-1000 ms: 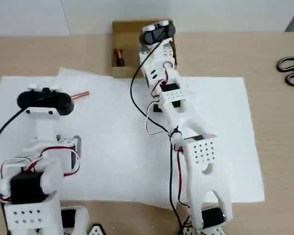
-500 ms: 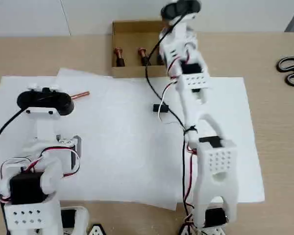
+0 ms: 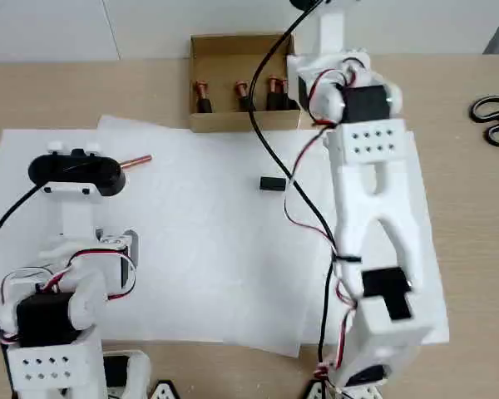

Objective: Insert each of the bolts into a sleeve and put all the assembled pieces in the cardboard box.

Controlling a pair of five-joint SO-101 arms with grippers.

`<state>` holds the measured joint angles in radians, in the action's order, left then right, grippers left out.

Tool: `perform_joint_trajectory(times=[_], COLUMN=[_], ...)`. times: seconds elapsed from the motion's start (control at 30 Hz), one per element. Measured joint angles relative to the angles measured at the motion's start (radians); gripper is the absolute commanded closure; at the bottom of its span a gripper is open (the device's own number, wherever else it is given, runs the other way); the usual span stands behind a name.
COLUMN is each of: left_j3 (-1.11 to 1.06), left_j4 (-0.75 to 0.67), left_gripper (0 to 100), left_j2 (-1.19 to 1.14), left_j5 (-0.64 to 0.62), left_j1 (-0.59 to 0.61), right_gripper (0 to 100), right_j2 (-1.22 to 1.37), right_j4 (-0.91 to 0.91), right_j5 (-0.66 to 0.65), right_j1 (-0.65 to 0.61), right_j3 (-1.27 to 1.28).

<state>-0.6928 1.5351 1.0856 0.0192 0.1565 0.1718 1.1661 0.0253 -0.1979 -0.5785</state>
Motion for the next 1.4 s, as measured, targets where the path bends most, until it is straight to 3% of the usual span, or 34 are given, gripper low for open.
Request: perform_joint_trajectory(times=[0.43, 0.67, 1.13, 1.4], left_j3=[0.000, 0.000, 0.000, 0.000], left_j4=[0.000, 0.000, 0.000, 0.000], left_gripper=[87, 87, 87, 87], left_j2=[0.000, 0.000, 0.000, 0.000], left_j5=[0.000, 0.000, 0.000, 0.000], left_j1=[0.000, 0.000, 0.002, 0.005], right_gripper=[78.6, 78.6, 78.3, 74.1], right_j2=[-0.241, -0.351, -0.508, -0.509], right_j4=[0.485, 0.496, 0.496, 0.396], right_j5=[0.000, 0.000, 0.000, -0.052], right_j1=[0.009, 0.054, 0.055, 0.055], right_j3=[-0.011, 0.043, 0.445, 0.626])
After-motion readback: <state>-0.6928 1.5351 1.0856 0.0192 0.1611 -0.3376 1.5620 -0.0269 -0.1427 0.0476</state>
